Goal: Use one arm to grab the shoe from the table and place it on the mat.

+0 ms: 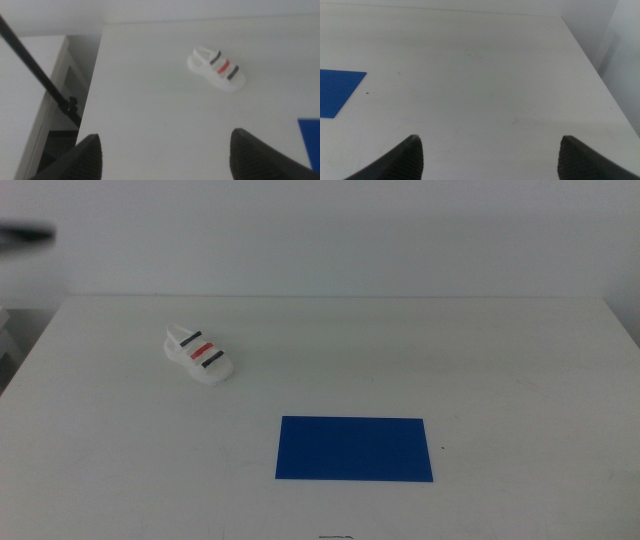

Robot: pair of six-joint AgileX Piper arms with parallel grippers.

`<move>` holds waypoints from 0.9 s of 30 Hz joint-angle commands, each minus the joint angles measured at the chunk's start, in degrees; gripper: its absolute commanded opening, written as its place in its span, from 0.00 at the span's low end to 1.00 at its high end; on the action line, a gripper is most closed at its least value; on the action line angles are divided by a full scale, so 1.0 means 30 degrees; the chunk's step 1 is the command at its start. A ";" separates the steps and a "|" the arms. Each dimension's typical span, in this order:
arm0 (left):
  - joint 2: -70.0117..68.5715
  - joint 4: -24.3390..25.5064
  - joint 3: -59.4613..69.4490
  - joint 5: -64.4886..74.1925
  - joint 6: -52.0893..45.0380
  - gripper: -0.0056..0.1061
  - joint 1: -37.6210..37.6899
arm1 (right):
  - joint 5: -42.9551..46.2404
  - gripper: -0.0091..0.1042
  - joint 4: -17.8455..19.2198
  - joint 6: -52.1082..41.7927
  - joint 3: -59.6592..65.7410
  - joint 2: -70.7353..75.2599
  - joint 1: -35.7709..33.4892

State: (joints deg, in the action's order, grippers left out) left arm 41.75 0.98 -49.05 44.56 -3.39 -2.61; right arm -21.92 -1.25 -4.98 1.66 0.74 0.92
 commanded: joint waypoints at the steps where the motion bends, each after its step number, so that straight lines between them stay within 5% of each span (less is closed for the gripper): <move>1: 0.1407 -0.0218 -0.1681 -0.1089 0.0558 0.80 0.0068 | 0.1067 0.91 0.0159 -0.0232 -0.0353 0.0369 -0.0043; 9: 0.6503 0.0005 -0.5848 0.0720 0.2444 0.80 0.0284 | 0.1067 0.91 0.0159 -0.0232 -0.0353 0.0369 -0.0043; 20: 1.3609 0.7062 -1.2674 0.3679 1.0709 0.80 0.4803 | 0.1067 0.91 0.0159 -0.0232 -0.0353 0.0369 -0.0043; 27: 1.7431 0.7225 -1.6608 0.4123 1.3228 0.80 0.6037 | 0.1067 0.91 0.0159 -0.0232 -0.0353 0.0369 -0.0043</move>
State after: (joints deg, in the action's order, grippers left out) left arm 94.57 21.48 -94.85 58.95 33.62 14.89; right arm -21.92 -1.25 -4.98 1.66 0.74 0.92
